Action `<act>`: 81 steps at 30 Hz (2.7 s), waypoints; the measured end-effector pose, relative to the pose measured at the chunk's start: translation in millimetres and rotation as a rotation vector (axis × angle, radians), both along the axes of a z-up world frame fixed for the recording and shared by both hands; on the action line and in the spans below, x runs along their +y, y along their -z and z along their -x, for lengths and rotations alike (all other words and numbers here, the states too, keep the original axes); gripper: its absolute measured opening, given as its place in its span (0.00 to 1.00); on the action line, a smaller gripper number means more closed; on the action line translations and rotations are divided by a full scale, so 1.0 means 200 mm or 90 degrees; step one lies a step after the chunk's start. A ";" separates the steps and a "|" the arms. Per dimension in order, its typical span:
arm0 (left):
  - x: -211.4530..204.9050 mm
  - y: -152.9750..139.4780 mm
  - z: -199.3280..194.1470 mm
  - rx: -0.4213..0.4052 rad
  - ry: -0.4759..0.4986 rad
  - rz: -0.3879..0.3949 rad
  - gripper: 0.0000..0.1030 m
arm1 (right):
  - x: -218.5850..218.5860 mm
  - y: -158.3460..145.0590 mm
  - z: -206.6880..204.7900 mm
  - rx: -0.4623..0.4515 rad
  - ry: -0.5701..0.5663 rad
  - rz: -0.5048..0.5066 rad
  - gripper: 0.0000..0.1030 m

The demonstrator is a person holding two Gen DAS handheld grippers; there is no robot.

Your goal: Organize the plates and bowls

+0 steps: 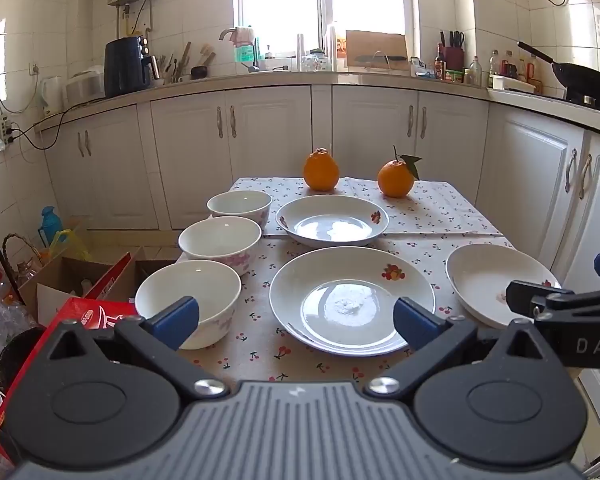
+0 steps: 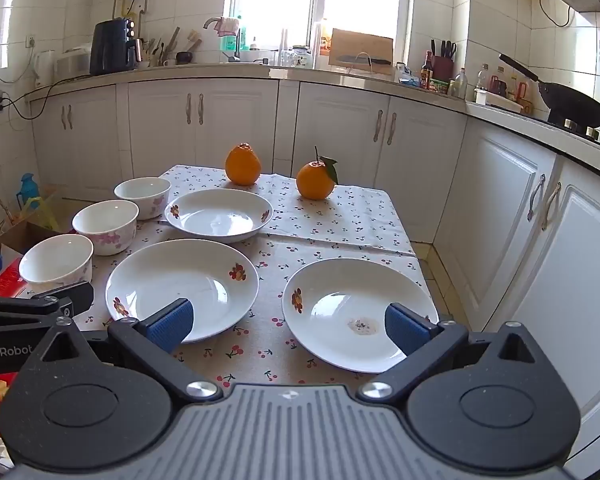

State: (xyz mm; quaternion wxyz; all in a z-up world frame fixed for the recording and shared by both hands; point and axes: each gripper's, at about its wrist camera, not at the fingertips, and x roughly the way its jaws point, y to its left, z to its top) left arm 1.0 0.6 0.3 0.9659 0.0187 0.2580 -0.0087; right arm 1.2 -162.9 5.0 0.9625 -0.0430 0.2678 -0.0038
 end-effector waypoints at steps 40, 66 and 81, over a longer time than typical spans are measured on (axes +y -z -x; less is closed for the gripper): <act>0.02 0.01 0.00 -0.010 -0.002 -0.005 0.99 | 0.01 0.00 0.00 0.001 0.000 0.007 1.00; 0.01 0.01 0.00 -0.011 -0.003 -0.005 0.99 | 0.01 -0.01 0.01 -0.003 -0.002 0.011 1.00; 0.02 0.00 0.02 -0.010 -0.004 -0.005 0.99 | 0.01 -0.01 0.01 -0.002 0.000 0.012 1.00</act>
